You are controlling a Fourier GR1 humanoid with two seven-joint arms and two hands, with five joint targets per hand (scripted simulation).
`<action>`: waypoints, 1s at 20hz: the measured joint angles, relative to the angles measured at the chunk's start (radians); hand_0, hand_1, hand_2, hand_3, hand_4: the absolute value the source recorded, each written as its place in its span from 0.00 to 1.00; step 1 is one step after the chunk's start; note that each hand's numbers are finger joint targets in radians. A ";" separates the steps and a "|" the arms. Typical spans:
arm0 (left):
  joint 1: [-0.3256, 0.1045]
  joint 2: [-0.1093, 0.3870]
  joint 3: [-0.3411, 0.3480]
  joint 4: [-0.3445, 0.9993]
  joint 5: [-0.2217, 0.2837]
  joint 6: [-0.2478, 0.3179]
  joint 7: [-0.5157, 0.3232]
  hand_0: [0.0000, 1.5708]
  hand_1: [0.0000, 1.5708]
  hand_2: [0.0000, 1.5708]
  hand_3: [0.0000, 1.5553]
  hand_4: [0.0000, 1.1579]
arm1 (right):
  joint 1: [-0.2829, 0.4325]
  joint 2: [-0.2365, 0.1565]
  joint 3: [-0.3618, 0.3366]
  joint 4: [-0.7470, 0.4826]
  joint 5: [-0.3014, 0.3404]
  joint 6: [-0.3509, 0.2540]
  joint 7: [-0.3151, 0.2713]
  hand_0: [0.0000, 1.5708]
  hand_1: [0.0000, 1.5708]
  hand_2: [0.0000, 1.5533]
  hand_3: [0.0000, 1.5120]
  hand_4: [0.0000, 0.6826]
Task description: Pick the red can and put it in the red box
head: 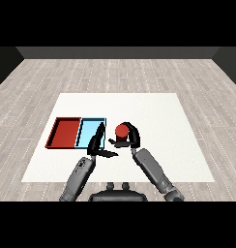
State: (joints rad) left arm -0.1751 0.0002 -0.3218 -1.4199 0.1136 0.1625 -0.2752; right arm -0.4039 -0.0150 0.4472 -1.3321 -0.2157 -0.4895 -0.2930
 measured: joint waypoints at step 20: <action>-0.144 0.000 -0.108 0.232 0.172 0.060 -0.081 0.00 0.00 0.00 0.00 0.00 | -0.030 0.015 0.096 0.008 -0.056 -0.063 -0.020 0.95 0.95 0.93 0.91 0.91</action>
State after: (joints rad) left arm -0.3192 0.0001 -0.4303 -1.1884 0.2859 0.2226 -0.3566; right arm -0.4339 -0.0005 0.5431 -1.3236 -0.2714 -0.5521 -0.3132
